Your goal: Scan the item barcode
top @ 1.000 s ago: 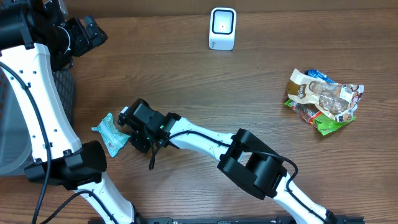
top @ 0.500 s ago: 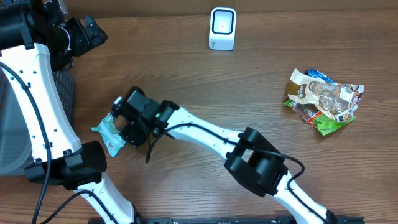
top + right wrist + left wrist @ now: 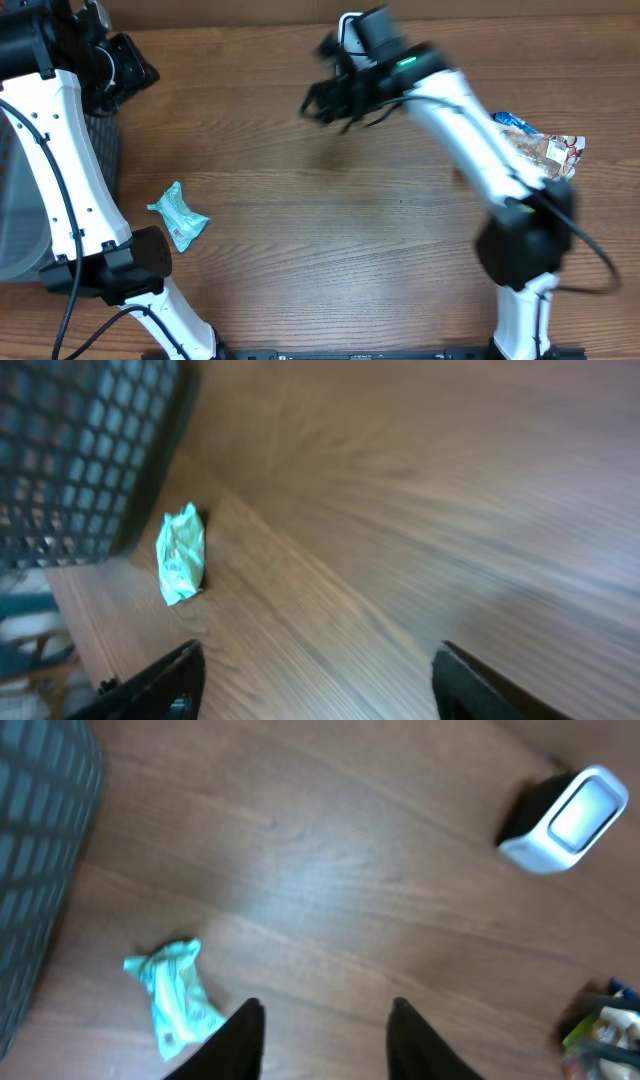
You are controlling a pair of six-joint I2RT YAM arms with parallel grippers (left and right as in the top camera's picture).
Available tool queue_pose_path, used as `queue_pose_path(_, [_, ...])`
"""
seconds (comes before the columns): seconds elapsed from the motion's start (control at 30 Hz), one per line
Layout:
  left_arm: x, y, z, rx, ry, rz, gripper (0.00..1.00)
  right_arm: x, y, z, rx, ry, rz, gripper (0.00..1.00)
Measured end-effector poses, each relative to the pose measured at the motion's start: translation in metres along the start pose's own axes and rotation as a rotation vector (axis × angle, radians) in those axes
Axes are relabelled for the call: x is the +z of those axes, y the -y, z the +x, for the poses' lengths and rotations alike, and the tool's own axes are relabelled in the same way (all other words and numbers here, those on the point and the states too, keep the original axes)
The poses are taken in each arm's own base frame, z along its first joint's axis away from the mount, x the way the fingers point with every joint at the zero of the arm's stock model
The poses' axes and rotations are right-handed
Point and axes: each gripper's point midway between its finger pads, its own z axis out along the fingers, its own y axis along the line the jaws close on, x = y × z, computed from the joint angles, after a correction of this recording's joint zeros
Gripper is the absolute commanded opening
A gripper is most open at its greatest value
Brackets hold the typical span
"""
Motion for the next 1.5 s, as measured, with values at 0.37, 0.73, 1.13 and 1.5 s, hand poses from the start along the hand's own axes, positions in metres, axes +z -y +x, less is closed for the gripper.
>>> queue_pose_path(0.37, [0.084, -0.003, 0.091, -0.026, -0.287, -0.398, 0.4, -0.082, 0.038, 0.004, 0.044, 0.037, 0.079, 0.95])
queue_pose_path(0.73, [0.146, -0.093, 0.143, -0.188, -0.385, -0.7, 0.4, -0.079, 0.034, 0.004, -0.004, 0.032, 0.075, 1.0])
queue_pose_path(1.13, [0.195, -0.173, 0.141, -0.375, -0.326, -0.596, 0.35, -0.079, 0.034, 0.004, -0.019, 0.031, 0.075, 1.0])
queue_pose_path(1.5, [0.221, -0.13, 0.159, -0.261, -0.351, -0.432, 0.24, -0.079, 0.034, 0.004, -0.028, 0.032, 0.075, 1.0])
